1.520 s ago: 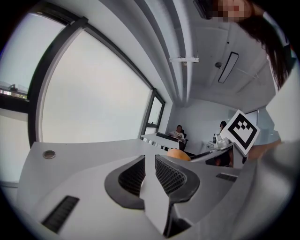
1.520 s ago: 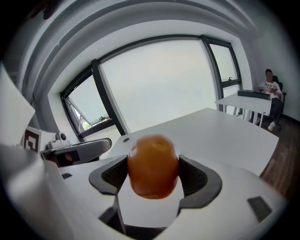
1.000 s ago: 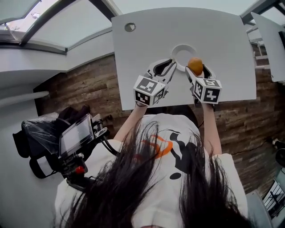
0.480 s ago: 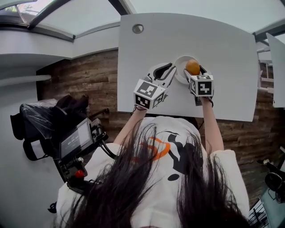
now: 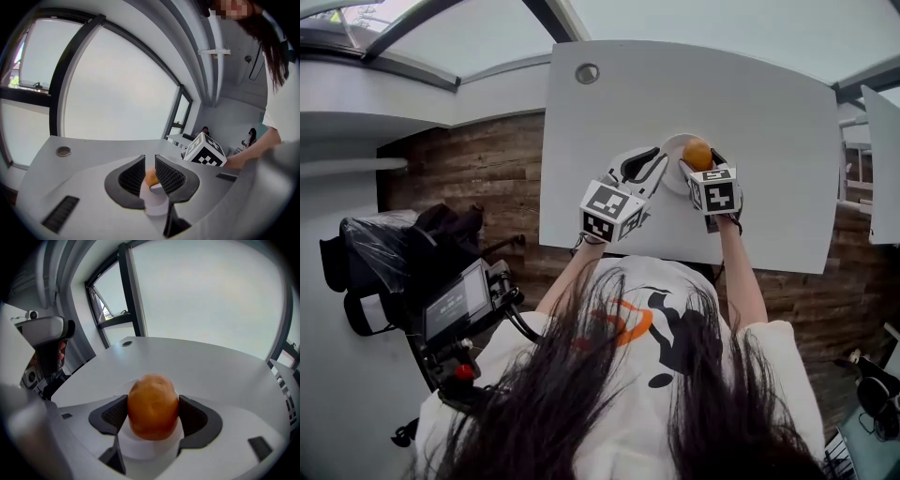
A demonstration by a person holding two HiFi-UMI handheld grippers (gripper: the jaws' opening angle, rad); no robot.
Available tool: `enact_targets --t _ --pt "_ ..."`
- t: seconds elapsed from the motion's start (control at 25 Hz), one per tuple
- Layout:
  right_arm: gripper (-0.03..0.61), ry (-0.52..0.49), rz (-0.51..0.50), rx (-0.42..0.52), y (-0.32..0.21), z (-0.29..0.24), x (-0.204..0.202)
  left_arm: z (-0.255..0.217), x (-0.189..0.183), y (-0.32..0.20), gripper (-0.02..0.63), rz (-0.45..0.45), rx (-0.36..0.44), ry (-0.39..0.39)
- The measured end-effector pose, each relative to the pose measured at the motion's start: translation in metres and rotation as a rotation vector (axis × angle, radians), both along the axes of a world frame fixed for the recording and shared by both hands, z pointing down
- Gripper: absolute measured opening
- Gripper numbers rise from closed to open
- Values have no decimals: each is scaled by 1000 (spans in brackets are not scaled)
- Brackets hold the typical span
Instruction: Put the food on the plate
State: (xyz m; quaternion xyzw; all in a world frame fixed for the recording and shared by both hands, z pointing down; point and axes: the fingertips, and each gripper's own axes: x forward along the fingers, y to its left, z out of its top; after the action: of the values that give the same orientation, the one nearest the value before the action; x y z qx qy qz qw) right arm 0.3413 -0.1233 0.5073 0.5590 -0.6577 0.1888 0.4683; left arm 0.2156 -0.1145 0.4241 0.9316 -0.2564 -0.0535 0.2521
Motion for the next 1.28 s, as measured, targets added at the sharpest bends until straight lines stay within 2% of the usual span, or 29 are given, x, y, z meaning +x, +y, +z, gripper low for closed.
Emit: enact_targets --t 0.24,0.96,1.16,1.28 --pt "325 -7 -32 -12 -5 1 -4 0 0 -3 69 -3 -2 -7" --pt "327 -62 18 23 -12 -10 -4 -2 -3 -7 69 -2 16 -4" --pt "327 -97 40 69 -8 -25 -7 -6 -1 -5 69 9 33 2" --pt "327 -173 90 142 -6 -43 -13 -7 1 -3 69 21 43 5"
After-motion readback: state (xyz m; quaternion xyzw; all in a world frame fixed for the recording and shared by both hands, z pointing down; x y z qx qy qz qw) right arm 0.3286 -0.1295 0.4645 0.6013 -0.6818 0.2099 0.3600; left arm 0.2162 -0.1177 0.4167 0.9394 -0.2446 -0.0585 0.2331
